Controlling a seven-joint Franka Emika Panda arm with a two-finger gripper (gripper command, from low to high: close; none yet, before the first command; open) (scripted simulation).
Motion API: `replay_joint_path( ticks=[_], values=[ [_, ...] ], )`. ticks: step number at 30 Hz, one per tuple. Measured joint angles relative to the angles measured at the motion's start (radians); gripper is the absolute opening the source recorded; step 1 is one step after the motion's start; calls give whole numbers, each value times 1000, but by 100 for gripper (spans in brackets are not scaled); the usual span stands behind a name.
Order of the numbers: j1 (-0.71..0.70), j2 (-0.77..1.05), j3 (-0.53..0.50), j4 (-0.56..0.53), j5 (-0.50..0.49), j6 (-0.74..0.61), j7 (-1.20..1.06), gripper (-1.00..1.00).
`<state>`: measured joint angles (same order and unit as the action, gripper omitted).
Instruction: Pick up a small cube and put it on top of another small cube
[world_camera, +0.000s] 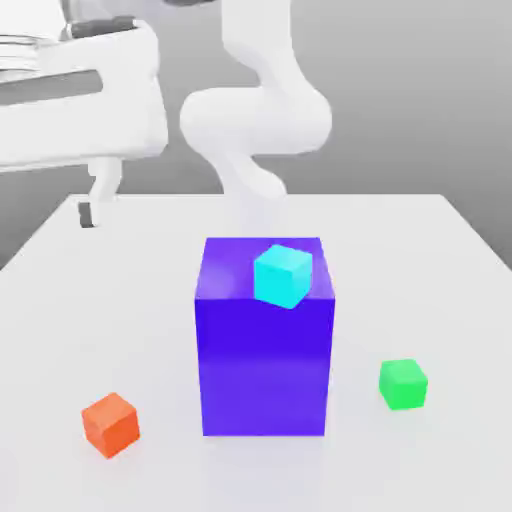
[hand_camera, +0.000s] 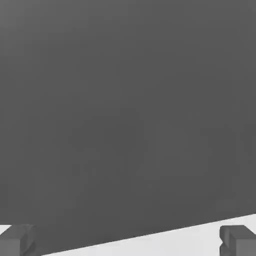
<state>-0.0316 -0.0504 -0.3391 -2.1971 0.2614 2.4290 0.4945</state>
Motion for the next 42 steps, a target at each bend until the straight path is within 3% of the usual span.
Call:
replay_joint_path(
  ticks=[7,15,19,20,26,31,42],
  values=[
    [-94,250,-23,34,75,47,-94,0],
    [-195,512,-62,67,85,118,-152,0],
    [-256,656,-2,103,146,211,-200,0],
    [-265,678,9,108,157,226,-208,-100],
    [-270,689,15,111,164,232,-213,-100],
    [-220,558,-50,79,97,142,-166,-100],
    [63,285,144,-198,-55,181,-276,-100]
  ],
)
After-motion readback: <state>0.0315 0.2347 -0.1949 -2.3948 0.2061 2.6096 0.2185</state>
